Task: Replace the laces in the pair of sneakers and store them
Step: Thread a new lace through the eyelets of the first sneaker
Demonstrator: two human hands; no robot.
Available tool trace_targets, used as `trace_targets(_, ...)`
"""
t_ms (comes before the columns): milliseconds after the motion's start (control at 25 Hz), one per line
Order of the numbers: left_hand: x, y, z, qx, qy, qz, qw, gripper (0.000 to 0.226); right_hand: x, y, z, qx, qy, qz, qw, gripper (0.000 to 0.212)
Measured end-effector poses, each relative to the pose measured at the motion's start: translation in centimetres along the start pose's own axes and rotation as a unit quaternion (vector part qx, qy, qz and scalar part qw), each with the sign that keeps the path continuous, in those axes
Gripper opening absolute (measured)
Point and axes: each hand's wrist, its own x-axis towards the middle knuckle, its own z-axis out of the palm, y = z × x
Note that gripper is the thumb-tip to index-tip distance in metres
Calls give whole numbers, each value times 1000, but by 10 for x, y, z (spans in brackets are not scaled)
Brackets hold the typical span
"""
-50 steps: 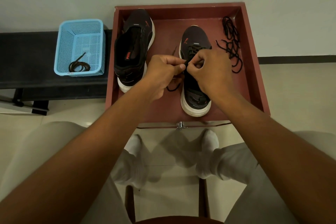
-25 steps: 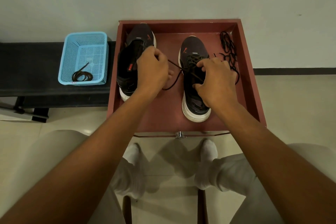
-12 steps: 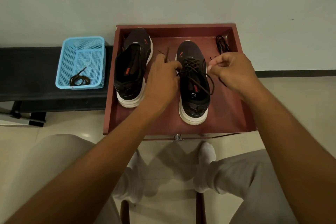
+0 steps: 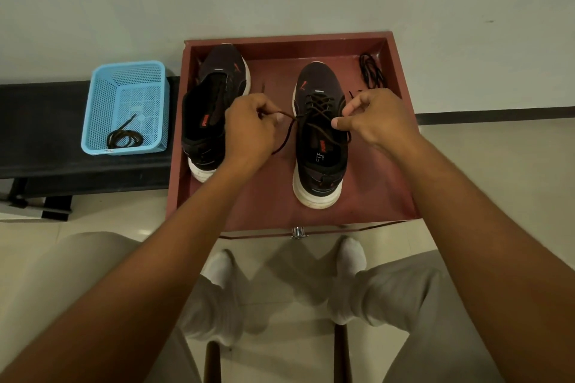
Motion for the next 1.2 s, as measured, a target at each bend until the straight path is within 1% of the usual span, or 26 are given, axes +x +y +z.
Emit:
trace_targets(80,6,-2,-11,-16,31,-24,999,14,3,1,-3,10,-14,14,1000,29)
trace_targets(120,6,-1,-15,-9,22,-32,999,13,3,1,-4,12,-26,18,999,31)
trace_targets(200,5,0,-17,1,-30,-39,999,6,1,0,-7,14,-45,14,999,31)
trace_targets(240,3,1,-17,12,-59,-37,998,8,-2,1,-10,20,-46,11,999,28)
trace_targets(320,0,5,-16,35,-109,-25,993,31,-10,4,-18,18,-44,8,999,17)
trace_targets(360,-1,8,-14,37,-124,-16,992,38,-14,5,-21,2,-51,11,999,15)
trace_targets(400,-2,11,-12,28,-132,-6,991,39,-18,6,-23,-19,-65,16,998,15)
trace_targets(440,-4,13,-8,15,-132,4,991,36,-21,6,-21,-36,-80,21,996,16)
trace_targets(520,-7,14,2,5,-103,20,994,20,-22,3,-10,-58,-91,26,994,22)
trace_targets(600,-9,11,11,4,-67,10,998,9,-21,1,0,-80,-74,21,994,25)
trace_targets(760,-5,6,12,6,-29,-21,999,11,-16,2,5,-95,-47,27,994,23)
trace_targets(840,1,7,3,12,16,-36,999,12,-15,3,4,-113,-49,35,992,23)
trace_targets(920,7,8,-11,23,72,-44,996,12,-15,3,3,-114,-49,48,991,22)
trace_targets(1000,12,7,-21,39,109,-51,992,11,-15,1,4,-110,-52,57,991,22)
trace_targets(1080,9,8,-23,48,111,-53,991,11,-15,0,4,-110,-54,57,991,22)
trace_targets(1200,7,8,-24,59,58,-27,996,8,-18,-2,1,-110,-60,49,991,24)
